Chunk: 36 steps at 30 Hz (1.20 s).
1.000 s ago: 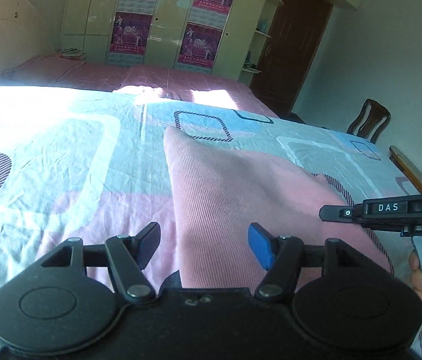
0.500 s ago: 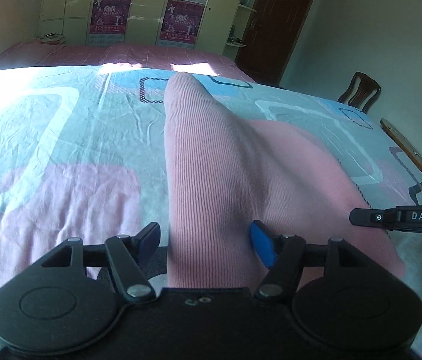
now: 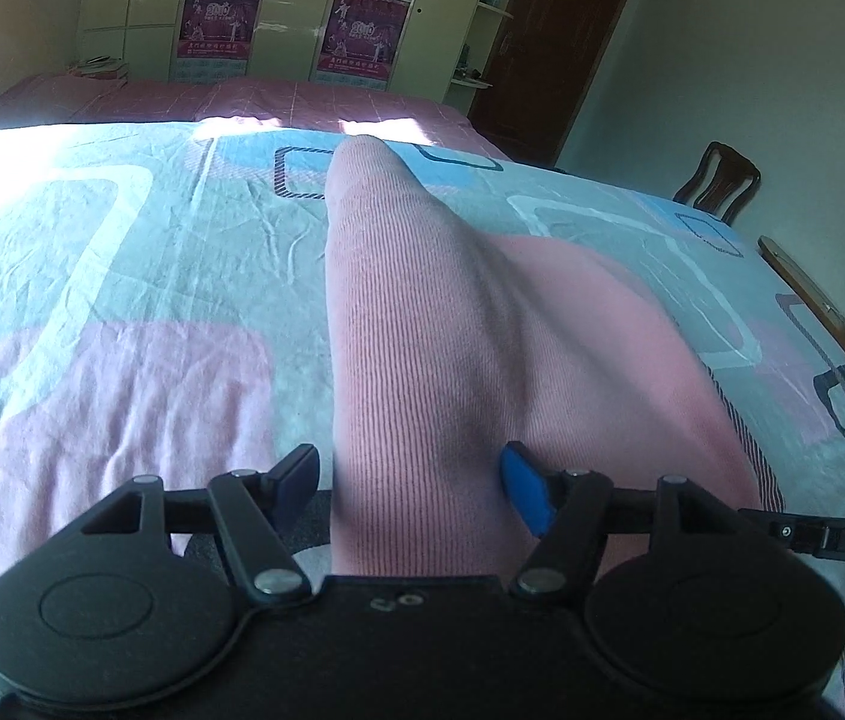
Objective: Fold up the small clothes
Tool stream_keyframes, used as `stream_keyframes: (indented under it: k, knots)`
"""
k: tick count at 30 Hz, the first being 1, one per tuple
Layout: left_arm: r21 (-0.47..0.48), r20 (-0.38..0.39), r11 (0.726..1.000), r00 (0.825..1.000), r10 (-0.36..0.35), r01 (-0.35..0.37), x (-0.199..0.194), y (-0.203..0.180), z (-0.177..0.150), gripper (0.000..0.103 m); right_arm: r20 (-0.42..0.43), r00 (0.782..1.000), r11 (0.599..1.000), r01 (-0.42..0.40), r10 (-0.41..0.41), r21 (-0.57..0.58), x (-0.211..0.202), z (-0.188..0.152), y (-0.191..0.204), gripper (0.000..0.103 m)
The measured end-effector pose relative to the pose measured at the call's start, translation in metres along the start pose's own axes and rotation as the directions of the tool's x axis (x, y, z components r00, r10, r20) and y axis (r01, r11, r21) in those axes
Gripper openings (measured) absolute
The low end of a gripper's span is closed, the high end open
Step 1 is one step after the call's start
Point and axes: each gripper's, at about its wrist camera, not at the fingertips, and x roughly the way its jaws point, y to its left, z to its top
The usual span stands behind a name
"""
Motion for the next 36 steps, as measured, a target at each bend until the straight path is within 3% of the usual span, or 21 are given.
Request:
stream_keyframes:
  k: [5, 7, 9, 16, 17, 18, 19, 22, 25, 29, 32, 34, 36]
  knots:
    - [-0.063, 0.045, 0.998, 0.999, -0.010, 0.013, -0.007, 0.014, 0.029, 0.068, 0.087, 0.995, 0.998, -0.057, 0.058, -0.009, -0.020, 0.026, 0.010, 0.027]
    - [-0.089, 0.049, 0.996, 0.999, -0.005, 0.009, 0.000, 0.019, 0.042, 0.068, 0.106, 0.992, 0.997, -0.071, 0.071, -0.003, -0.015, 0.044, 0.016, 0.050]
    - [-0.097, 0.061, 0.995, 0.998, 0.004, 0.002, 0.010, 0.021, 0.053, 0.068, 0.113, 0.989, 0.995, -0.095, 0.094, 0.011, -0.004, 0.059, 0.023, 0.056]
    - [-0.143, 0.036, 0.989, 0.999, 0.033, -0.028, 0.052, 0.027, 0.077, 0.075, 0.055, 0.996, 0.990, -0.079, 0.073, 0.114, 0.062, 0.094, 0.036, 0.054]
    - [-0.151, 0.035, 0.988, 0.998, 0.044, -0.038, 0.057, 0.029, 0.077, 0.077, 0.076, 0.995, 0.992, -0.071, 0.063, 0.105, 0.065, 0.096, 0.038, 0.048]
    - [-0.160, 0.036, 0.986, 0.998, 0.052, -0.046, 0.061, 0.031, 0.077, 0.077, 0.091, 0.995, 0.997, -0.043, 0.037, 0.071, 0.068, 0.098, 0.043, 0.025]
    - [-0.167, 0.035, 0.985, 0.998, 0.060, -0.053, 0.064, 0.032, 0.075, 0.077, 0.103, 0.995, 0.999, -0.016, 0.012, 0.035, 0.071, 0.099, 0.048, 0.014]
    - [-0.191, 0.042, 0.979, 0.996, 0.073, -0.063, 0.069, 0.037, 0.068, 0.074, 0.163, 0.985, 0.993, 0.066, -0.051, -0.094, 0.077, 0.096, 0.057, 0.010]
    - [-0.202, 0.057, 0.977, 0.995, 0.080, -0.067, 0.067, 0.034, 0.068, 0.074, 0.200, 0.973, 0.973, 0.148, -0.111, -0.179, 0.085, 0.090, 0.053, 0.009]
    - [-0.171, 0.094, 0.979, 0.987, 0.129, -0.112, 0.067, 0.026, 0.080, 0.073, 0.182, 0.978, 0.978, 0.130, -0.100, -0.163, 0.090, 0.093, 0.044, 0.009]
    - [-0.186, 0.052, 0.974, 0.989, 0.142, -0.130, 0.079, 0.033, 0.086, 0.071, 0.233, 0.970, 0.978, 0.115, -0.073, -0.173, 0.080, 0.100, 0.049, 0.010]
    - [-0.190, 0.038, 0.971, 0.987, 0.155, -0.145, 0.083, 0.035, 0.085, 0.071, 0.195, 0.978, 0.972, 0.118, -0.078, -0.204, 0.092, 0.104, 0.055, 0.021]
    - [-0.183, 0.039, 0.970, 0.985, 0.170, -0.160, 0.085, 0.034, 0.083, 0.072, 0.199, 0.975, 0.971, 0.138, -0.098, -0.195, 0.102, 0.108, 0.053, 0.026]
